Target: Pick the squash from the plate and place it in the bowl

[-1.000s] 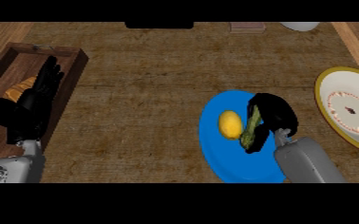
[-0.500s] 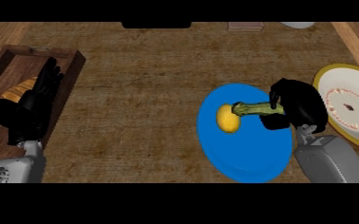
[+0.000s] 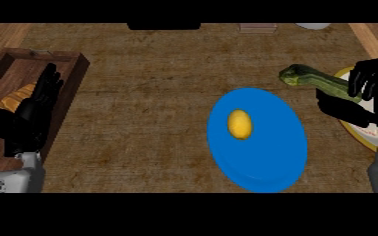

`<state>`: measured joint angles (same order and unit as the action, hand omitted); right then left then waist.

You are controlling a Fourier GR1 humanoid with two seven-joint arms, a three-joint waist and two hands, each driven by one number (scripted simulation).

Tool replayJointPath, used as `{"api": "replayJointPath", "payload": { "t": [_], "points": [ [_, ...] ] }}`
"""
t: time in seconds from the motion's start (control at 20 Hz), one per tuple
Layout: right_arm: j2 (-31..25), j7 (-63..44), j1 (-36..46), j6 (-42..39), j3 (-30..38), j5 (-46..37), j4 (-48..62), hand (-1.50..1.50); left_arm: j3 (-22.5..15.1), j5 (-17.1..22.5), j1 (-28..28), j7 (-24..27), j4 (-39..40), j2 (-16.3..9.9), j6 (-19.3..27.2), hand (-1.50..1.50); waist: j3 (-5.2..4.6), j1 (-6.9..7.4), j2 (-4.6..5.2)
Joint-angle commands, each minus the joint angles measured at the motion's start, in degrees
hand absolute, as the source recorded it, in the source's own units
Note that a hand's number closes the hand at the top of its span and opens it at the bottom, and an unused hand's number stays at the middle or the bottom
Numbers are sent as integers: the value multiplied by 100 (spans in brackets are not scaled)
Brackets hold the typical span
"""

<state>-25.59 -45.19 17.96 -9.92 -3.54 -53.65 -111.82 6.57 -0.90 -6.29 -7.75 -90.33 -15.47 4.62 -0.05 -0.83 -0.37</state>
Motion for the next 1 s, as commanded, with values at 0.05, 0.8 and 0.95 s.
{"api": "replayJointPath", "payload": {
  "t": [0.05,0.8,0.95],
  "points": [
    [-145,-266,186,-392,821,318,-566,150,51,-13,-106,296,324,75,-72,0,2,52,29],
    [-595,3108,262,1207,2661,1343,3356,150,-12,-57,-46,61,45,153,-248,0,13,173,67],
    [-1038,3416,633,977,2897,1548,4008,150,53,-65,-380,-184,-44,193,-116,0,9,134,50]
  ]
}}
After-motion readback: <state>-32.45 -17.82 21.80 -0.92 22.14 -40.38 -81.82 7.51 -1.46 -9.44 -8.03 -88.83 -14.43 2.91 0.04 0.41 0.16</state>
